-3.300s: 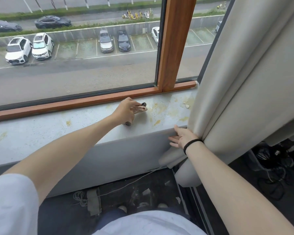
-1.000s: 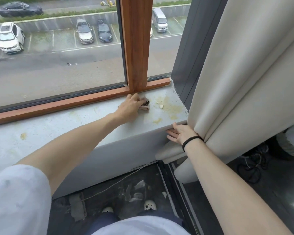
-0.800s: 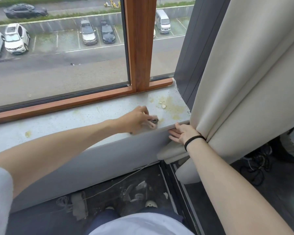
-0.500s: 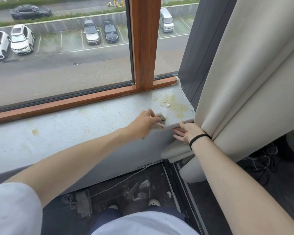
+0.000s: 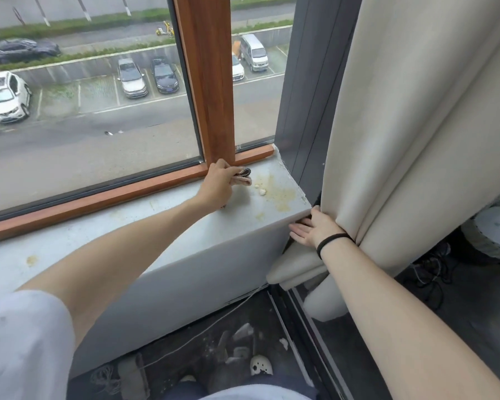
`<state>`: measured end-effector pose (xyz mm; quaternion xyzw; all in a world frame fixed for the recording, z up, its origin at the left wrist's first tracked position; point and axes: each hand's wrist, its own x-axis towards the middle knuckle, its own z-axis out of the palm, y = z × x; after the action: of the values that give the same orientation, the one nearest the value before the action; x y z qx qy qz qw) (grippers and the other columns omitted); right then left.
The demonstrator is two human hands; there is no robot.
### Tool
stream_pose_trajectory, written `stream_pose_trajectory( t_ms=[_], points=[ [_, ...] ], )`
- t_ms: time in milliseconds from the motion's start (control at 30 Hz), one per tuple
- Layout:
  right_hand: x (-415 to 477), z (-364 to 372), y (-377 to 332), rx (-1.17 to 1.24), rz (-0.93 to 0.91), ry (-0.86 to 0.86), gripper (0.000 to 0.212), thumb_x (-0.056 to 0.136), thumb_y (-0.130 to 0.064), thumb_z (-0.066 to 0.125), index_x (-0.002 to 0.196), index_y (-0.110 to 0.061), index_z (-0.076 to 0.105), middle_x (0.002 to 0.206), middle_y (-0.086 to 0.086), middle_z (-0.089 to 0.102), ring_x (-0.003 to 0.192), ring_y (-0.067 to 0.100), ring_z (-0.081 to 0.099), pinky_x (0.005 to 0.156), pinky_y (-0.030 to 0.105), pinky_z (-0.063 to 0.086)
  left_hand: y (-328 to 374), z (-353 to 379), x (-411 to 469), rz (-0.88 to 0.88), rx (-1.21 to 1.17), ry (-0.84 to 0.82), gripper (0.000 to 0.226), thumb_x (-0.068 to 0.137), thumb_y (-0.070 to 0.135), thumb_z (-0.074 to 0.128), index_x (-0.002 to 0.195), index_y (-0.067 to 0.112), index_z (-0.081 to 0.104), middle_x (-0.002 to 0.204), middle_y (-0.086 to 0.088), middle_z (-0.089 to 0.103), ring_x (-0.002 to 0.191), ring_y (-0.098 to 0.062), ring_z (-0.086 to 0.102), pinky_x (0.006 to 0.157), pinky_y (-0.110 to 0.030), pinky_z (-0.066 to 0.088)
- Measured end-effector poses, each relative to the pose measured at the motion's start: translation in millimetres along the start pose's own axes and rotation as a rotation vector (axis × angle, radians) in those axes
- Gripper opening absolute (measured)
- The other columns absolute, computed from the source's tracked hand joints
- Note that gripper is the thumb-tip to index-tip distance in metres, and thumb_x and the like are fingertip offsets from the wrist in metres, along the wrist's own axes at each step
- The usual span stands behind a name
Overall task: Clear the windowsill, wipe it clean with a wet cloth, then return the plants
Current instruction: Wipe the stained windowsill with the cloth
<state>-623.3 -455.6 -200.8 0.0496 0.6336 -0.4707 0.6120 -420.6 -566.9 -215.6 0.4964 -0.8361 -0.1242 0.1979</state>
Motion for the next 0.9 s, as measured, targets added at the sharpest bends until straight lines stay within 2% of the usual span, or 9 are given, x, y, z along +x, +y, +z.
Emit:
stream_pose_trajectory(
  t_ms=[167,300,400,467,533,600,667,767,900],
  points=[
    [8,-7,-13,0.013,-0.006,0.007,0.048,0.102,-0.035,0.037,0.139,-0.004,0.041,0.138,0.016,0.050,0.128,0.026,0.049,0.105,0.039,0.036,19,8,25,-0.002,0.021,0.034,0.043,0.090,-0.004,0.048,0.130,0.010,0.055,0.112,-0.015,0.048,0.105,-0.030,0.043,0.090,-0.036,0.042],
    [19,-9,-18,-0.082,-0.023,0.021,0.032,0.102,-0.011,0.039,0.132,-0.002,0.044,0.137,0.018,0.050,0.126,0.028,0.050,0.107,0.043,0.035,30,11,41,0.024,0.109,0.051,0.031,0.089,0.002,0.057,0.120,0.002,0.057,0.109,-0.018,0.050,0.103,-0.031,0.045,0.077,-0.039,0.049],
    [25,-10,-21,-0.160,-0.022,-0.006,0.010,0.098,-0.001,0.044,0.100,-0.001,0.054,0.134,0.018,0.053,0.125,0.031,0.051,0.106,0.044,0.037,24,17,48,0.034,0.153,0.060,0.035,0.090,-0.003,0.053,0.124,0.003,0.053,0.113,-0.017,0.048,0.106,-0.032,0.043,0.075,-0.037,0.049],
    [28,-11,-24,-0.176,-0.020,-0.018,0.010,0.096,-0.007,0.051,0.087,-0.005,0.052,0.132,0.020,0.054,0.123,0.033,0.052,0.101,0.044,0.040,18,22,45,0.077,0.199,-0.026,0.030,0.094,0.000,0.048,0.123,0.001,0.054,0.122,-0.015,0.047,0.109,-0.032,0.041,0.076,-0.039,0.052],
    [32,-10,-25,-0.150,-0.033,-0.012,0.007,0.096,-0.010,0.052,0.096,-0.004,0.055,0.132,0.021,0.053,0.122,0.034,0.053,0.099,0.044,0.041,18,24,42,0.116,0.233,-0.080,0.025,0.096,0.005,0.046,0.118,-0.001,0.057,0.131,-0.013,0.046,0.113,-0.032,0.040,0.078,-0.043,0.052],
    [35,-9,-22,-0.118,-0.065,0.012,0.022,0.097,-0.008,0.051,0.116,0.002,0.053,0.133,0.022,0.052,0.122,0.036,0.052,0.102,0.045,0.040,16,21,47,0.123,0.202,-0.116,0.026,0.097,0.011,0.046,0.117,0.003,0.059,0.128,-0.008,0.049,0.112,-0.026,0.042,0.089,-0.039,0.047],
    [34,-6,-22,-0.126,-0.083,0.024,0.034,0.097,-0.005,0.049,0.129,0.007,0.045,0.133,0.024,0.051,0.122,0.038,0.051,0.104,0.047,0.040,13,22,51,0.123,0.176,-0.156,0.023,0.096,0.008,0.044,0.112,0.001,0.059,0.126,-0.013,0.048,0.110,-0.028,0.041,0.094,-0.037,0.039],
    [34,-7,-24,-0.186,-0.089,0.023,0.037,0.096,-0.002,0.048,0.131,0.010,0.041,0.134,0.024,0.050,0.122,0.041,0.050,0.105,0.048,0.038,13,29,44,0.106,0.121,-0.229,0.023,0.093,0.003,0.044,0.112,0.000,0.056,0.123,-0.020,0.043,0.105,-0.034,0.040,0.092,-0.044,0.038],
    [34,-6,-26,-0.253,-0.090,0.028,0.038,0.098,-0.002,0.045,0.133,0.011,0.038,0.136,0.025,0.048,0.124,0.040,0.049,0.108,0.049,0.034,20,31,33,0.197,0.142,-0.283,0.024,0.092,0.003,0.043,0.110,0.001,0.059,0.122,-0.017,0.043,0.106,-0.032,0.040,0.092,-0.039,0.033]
  ],
)
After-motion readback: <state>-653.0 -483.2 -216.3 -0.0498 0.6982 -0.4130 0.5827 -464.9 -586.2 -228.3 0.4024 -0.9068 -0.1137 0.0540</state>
